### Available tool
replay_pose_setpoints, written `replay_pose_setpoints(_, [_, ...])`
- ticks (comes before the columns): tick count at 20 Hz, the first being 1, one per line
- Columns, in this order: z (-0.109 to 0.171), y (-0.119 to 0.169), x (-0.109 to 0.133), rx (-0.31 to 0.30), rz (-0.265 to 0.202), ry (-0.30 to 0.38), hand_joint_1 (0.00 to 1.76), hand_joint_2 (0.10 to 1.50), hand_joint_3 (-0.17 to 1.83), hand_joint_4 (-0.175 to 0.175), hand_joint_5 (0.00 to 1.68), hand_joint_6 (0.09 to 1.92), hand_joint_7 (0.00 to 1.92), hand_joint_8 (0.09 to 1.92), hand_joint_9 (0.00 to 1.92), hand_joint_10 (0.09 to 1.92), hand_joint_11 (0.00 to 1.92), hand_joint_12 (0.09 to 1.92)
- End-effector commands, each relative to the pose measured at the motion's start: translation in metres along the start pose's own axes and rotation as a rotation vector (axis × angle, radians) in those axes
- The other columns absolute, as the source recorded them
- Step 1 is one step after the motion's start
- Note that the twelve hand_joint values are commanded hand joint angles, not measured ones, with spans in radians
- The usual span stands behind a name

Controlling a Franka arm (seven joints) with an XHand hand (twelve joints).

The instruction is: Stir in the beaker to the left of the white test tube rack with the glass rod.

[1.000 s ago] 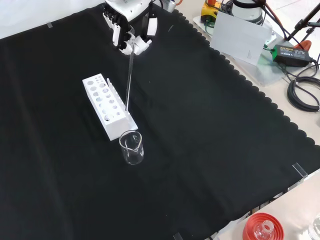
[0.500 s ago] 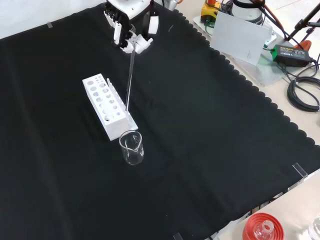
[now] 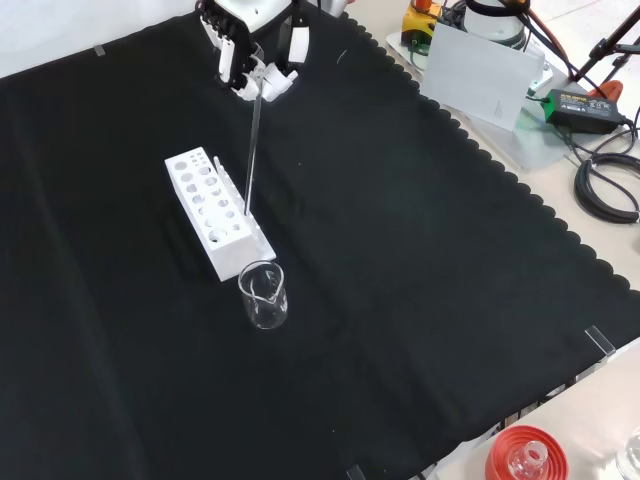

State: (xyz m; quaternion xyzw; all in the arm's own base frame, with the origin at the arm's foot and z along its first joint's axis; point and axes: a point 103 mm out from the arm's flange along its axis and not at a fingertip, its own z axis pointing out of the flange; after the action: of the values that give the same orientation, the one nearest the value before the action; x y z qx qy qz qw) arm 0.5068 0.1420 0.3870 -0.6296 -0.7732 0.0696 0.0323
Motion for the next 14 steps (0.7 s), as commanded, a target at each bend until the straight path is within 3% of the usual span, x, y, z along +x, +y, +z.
replay_pose_setpoints(1, [0.000,0.010,0.021,-0.006,-0.082,0.002,1.19,0.63,0.84,-0.175,1.14,0.98,1.61,0.57,1.92,0.09,1.70,0.45])
replay_pose_setpoints(7, [-0.010,0.013,0.034,-0.013,-0.077,0.020,1.19,0.63,0.84,-0.175,1.14,0.98,1.61,0.57,1.92,0.09,1.70,0.45])
replay_pose_setpoints(14, [-0.007,0.022,0.061,-0.010,-0.111,0.030,1.19,0.63,0.84,-0.175,1.14,0.98,1.61,0.56,1.92,0.09,1.70,0.45])
